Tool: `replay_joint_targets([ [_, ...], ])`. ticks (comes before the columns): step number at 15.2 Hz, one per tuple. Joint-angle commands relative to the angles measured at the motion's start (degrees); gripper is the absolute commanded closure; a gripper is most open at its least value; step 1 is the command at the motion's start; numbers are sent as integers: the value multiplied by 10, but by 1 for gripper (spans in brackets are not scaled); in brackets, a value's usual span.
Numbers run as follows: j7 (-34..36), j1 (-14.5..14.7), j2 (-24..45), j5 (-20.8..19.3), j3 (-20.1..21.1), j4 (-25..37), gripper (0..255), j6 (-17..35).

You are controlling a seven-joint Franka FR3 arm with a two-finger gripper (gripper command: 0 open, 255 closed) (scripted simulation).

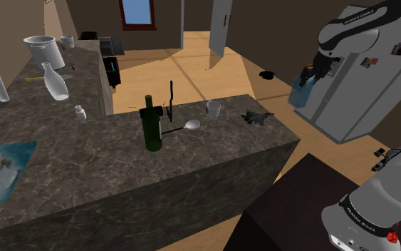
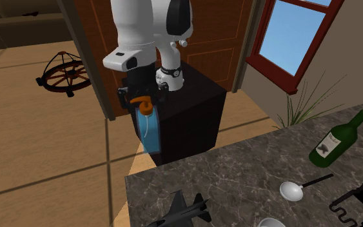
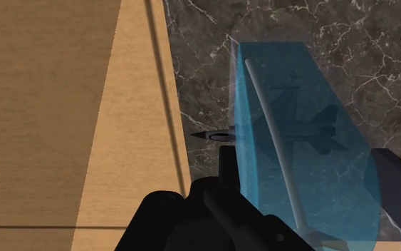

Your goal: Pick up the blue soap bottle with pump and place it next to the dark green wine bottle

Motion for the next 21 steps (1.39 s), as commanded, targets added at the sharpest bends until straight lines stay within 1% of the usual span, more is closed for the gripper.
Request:
replay_joint_targets([
  [1, 6, 1, -9, -6, 2, 7, 255, -15],
  [10, 16, 1, -33, -20, 6, 54, 255, -84],
  [21, 22, 3, -48, -26, 11, 125, 255, -168],
])
